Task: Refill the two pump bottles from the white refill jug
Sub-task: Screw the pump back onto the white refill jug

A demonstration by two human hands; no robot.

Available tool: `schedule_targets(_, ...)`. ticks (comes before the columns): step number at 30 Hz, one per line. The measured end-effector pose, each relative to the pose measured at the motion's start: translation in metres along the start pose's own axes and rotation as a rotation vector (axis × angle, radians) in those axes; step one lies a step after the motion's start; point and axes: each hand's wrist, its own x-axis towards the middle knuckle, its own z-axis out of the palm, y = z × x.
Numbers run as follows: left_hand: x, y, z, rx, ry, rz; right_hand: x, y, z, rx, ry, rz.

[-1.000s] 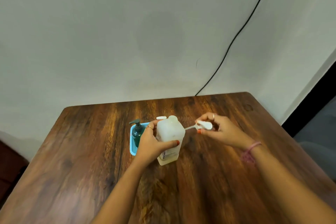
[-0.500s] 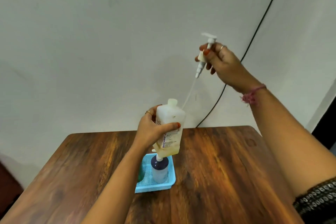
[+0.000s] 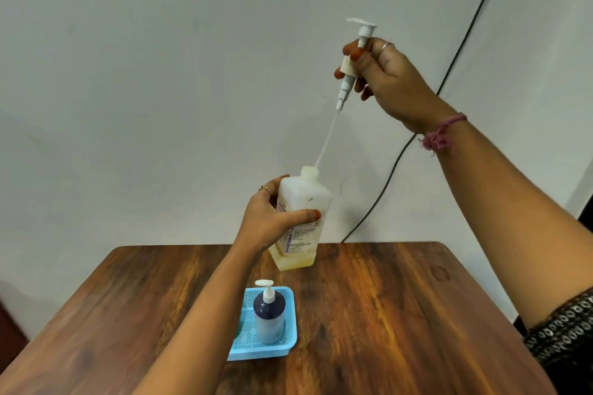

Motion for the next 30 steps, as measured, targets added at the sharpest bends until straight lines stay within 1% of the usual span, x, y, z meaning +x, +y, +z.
schedule_targets(3,0.002,0.003,0.004,-0.002,-0.005,0.015,-0.008,0.007,0.008,0.005,-0.07,0.015)
schedule_targets(6,0.002,0.008,0.006,-0.017,0.001,0.027,-0.021,0.016,0.02,0.001,-0.178,0.049)
schedule_targets(8,0.003,0.011,0.007,-0.026,0.01,0.041,-0.031,0.022,0.027,0.038,-0.231,0.075)
schedule_targets(15,0.011,0.026,0.011,-0.021,0.028,0.095,-0.043,0.046,0.034,0.044,-0.317,0.118)
schedule_targets(20,0.013,0.032,0.013,-0.039,0.071,0.11,-0.041,0.046,0.028,0.121,-0.286,0.133)
schedule_targets(22,0.014,0.033,0.015,-0.026,0.087,0.119,-0.044,0.045,0.031,0.137,-0.237,0.135)
schedule_targets(28,0.012,0.027,0.021,0.012,0.115,0.107,-0.051,0.043,0.044,-0.168,0.006,0.143)
schedule_targets(30,0.012,0.024,0.023,0.032,0.126,0.1,-0.052,0.041,0.047,-0.244,0.013,0.181)
